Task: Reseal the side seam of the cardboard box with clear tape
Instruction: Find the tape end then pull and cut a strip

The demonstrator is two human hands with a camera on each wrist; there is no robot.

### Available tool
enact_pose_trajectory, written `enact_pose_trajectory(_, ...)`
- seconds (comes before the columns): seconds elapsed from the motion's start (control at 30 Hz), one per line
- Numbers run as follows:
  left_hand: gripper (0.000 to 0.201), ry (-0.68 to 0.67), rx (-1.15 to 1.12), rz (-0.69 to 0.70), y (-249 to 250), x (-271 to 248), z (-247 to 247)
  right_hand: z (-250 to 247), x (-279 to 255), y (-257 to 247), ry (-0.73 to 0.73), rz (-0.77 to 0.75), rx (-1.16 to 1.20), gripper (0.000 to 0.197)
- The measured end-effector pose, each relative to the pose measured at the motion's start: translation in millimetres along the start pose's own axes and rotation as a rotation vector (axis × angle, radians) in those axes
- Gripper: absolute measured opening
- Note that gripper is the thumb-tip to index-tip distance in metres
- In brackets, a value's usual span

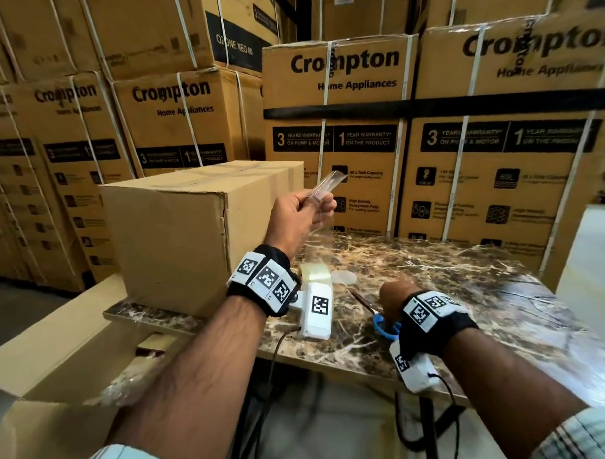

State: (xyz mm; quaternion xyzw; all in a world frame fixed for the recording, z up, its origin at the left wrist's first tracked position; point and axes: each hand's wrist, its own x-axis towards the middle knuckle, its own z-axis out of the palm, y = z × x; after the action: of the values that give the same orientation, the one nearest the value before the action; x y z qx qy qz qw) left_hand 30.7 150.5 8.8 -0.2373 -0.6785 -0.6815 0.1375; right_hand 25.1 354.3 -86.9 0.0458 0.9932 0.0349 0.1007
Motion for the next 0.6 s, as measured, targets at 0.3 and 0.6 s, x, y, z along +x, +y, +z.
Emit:
enact_pose_trajectory(0.3, 0.028, -0.014, 0.032, -0.036, 16, -3, -5, -12, 1, -1, 0.003, -0.076, -0.011, 0.032)
enact_pose_trajectory(0.6, 0.029, -0.023, 0.103, -0.064, 22, 10, -9, -26, -24, 9, 0.002, -0.131, 0.271, 0.04)
